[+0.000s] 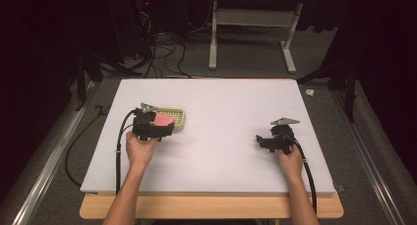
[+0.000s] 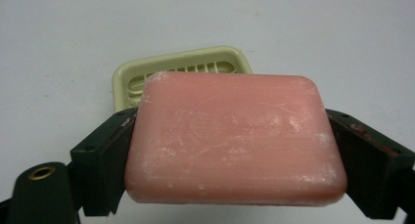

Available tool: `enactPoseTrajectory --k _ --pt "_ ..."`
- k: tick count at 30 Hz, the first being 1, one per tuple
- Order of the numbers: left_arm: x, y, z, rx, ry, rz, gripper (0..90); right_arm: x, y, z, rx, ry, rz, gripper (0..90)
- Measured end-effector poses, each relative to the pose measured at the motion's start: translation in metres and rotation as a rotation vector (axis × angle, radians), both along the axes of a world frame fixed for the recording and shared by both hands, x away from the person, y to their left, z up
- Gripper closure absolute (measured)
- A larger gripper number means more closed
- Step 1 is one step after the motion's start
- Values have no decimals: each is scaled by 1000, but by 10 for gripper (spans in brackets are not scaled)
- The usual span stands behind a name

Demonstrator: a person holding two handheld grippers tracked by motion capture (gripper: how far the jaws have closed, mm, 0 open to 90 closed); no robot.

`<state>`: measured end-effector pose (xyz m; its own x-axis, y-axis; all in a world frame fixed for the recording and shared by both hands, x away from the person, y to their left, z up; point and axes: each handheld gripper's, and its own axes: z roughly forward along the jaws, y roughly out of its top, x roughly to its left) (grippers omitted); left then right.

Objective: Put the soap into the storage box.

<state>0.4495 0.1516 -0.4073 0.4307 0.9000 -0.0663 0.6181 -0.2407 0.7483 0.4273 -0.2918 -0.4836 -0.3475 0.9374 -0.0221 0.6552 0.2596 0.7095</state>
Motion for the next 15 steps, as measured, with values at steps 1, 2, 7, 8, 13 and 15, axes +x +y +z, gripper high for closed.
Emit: enactPoseTrajectory --k 1,2,7,8,13,15 --pt "0 0 0 0 0 0 139 0 0 0 0 0 0 161" --pt "1 0 1 2 0 3 139 0 0 0 1 1 -1 161" --pt "7 -1 2 15 -3 12 139 0 0 0 1 1 -1 161" --pt "10 -1 2 18 2 11 139 0 0 0 1 1 -1 161" --pt "15 -2 2 22 8 16 139 0 0 0 1 1 -1 161" --pt "18 -2 2 16 6 19 139 0 0 0 1 0 -1 161"
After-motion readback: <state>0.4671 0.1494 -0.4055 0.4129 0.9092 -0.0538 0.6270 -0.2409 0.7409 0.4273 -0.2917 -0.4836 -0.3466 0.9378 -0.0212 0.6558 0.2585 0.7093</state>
